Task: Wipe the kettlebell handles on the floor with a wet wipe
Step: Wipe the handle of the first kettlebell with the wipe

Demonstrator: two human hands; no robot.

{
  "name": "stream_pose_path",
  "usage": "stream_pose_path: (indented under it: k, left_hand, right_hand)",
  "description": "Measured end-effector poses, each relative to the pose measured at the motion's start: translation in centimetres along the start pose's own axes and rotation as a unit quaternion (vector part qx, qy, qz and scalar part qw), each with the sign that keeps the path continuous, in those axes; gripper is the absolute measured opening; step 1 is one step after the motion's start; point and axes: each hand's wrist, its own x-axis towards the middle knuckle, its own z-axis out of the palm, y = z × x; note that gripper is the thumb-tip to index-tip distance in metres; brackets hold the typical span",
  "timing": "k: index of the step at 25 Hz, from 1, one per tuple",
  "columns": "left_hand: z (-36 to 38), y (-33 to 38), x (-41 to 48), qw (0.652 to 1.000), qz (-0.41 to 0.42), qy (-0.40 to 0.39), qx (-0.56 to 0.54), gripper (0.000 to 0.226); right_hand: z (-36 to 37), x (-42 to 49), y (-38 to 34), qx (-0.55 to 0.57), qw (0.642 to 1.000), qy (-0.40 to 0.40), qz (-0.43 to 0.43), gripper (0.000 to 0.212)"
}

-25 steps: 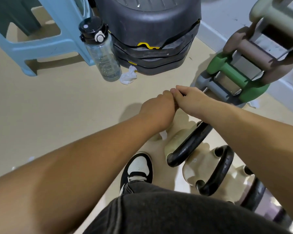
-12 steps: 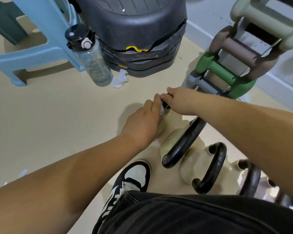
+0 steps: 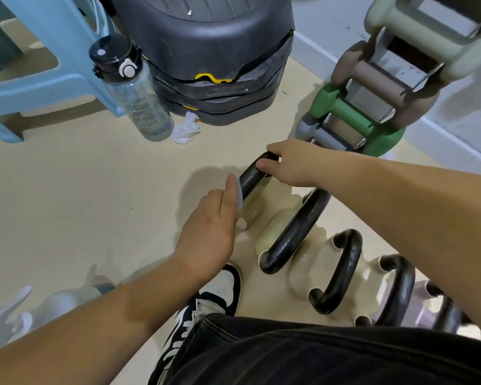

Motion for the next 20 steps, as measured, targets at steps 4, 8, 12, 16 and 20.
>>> stream_pose_path:
  k: [4,8,12,16,20]
  left_hand:
    - [-1.4,2.4,8.8,0.99,-0.088,-0.086,0.072,0.055]
    - [-1.2,3.7,10.9,0.992,-0.08,-0.099,0.007,0.032]
    - [-0.5,1.1,3.3,0.992,-0.071,-0.037,-0.102,0.064]
    - [0.1,0.0,-1.8,0.984,-0.087,0.029,-0.152,0.064]
    - [-0.8,2.2,7.1,0.991,-0.109,-0.079,0.011,0.047]
  right_hand:
    - [0.0,1.0,0.5,0.051,0.998,0.026,-0.017,0.038]
    - [0.1,1.6,0.8,0.061,0.998,0.007,0.001,0.031]
    - [0.6,2.3,0.4,0.017,1.0,0.021,0.007,0.032]
    - [0.6,2.3,-0.1,0.022,0.999,0.017,0.02,0.033]
    - [0.0,2.4,-0.7,0.061,0.997,0.02,0.049,0.036]
